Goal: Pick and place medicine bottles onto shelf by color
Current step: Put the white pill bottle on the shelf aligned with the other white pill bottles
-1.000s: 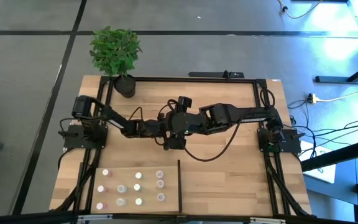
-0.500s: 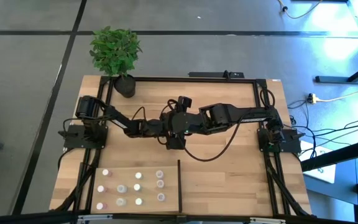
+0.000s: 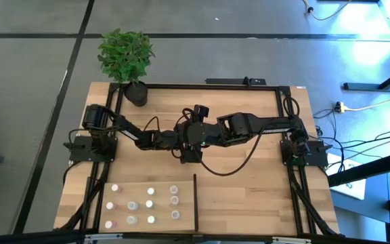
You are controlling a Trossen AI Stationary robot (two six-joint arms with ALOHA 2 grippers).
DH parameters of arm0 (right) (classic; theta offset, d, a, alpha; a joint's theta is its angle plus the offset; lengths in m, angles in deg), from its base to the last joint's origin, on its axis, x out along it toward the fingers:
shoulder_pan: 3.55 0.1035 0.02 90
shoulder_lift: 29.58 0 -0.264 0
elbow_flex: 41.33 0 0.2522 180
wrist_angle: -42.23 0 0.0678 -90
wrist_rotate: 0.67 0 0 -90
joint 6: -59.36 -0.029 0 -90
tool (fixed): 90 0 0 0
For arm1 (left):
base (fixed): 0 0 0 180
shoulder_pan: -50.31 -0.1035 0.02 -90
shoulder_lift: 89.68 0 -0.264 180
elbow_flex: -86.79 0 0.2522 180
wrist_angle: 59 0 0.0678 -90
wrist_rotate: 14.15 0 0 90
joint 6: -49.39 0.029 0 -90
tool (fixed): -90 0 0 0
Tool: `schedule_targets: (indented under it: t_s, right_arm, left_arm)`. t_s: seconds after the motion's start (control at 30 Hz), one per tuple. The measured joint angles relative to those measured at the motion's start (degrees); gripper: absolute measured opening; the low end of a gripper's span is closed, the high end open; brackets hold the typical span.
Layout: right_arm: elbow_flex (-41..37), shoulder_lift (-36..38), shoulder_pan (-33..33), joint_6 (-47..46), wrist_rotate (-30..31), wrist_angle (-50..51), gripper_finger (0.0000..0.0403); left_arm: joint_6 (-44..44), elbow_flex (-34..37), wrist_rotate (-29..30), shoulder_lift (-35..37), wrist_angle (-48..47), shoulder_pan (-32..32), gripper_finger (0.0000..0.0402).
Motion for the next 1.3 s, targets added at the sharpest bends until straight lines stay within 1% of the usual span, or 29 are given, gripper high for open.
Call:
schedule_targets:
  t_s: [0.17, 0.27, 0.57, 0.67, 0.83, 1.03, 1.17, 1.3]
  right_arm:
    - [0.0, 0.0, 0.0, 0.0, 0.0, 0.0, 0.0265]
    - [0.0, 0.0, 0.0, 0.0, 0.0, 0.0, 0.0265]
    - [0.0, 0.0, 0.0, 0.0, 0.0, 0.0, 0.0265]
    - [0.0, 0.0, 0.0, 0.0, 0.0, 0.0, 0.0265]
    - [0.0, 0.0, 0.0, 0.0, 0.0, 0.0, 0.0265]
    - [0.0, 0.0, 0.0, 0.0, 0.0, 0.0, 0.0265]
    - [0.0, 0.0, 0.0, 0.0, 0.0, 0.0, 0.0265]
    - [0.0, 0.0, 0.0, 0.0, 0.0, -0.2, 0.0265]
  left_arm:
    - [0.0, 0.0, -0.1, 0.0, 0.0, 0.0, 0.0134]
    - [-0.1, 0.0, -0.1, 0.0, 0.1, 0.0, 0.0118]
    - [-0.5, 0.1, -0.2, 1.3, -0.7, 1.1, 0.0114]
    - [-0.5, 0.1, -0.3, 3.4, -3.9, 2.0, 0.0114]
    - [-0.6, 0.1, 1.5, 9.9, -13.8, 4.2, 0.0112]
    - [-2.5, 0.1, 9.1, 19.8, -28.4, 8.9, 0.0112]
    - [-7.5, 0.1, 14.1, 26.4, -38.7, 12.7, 0.0113]
    - [-14.9, 0.2, 21.0, 31.9, -48.6, 18.0, 0.0113]
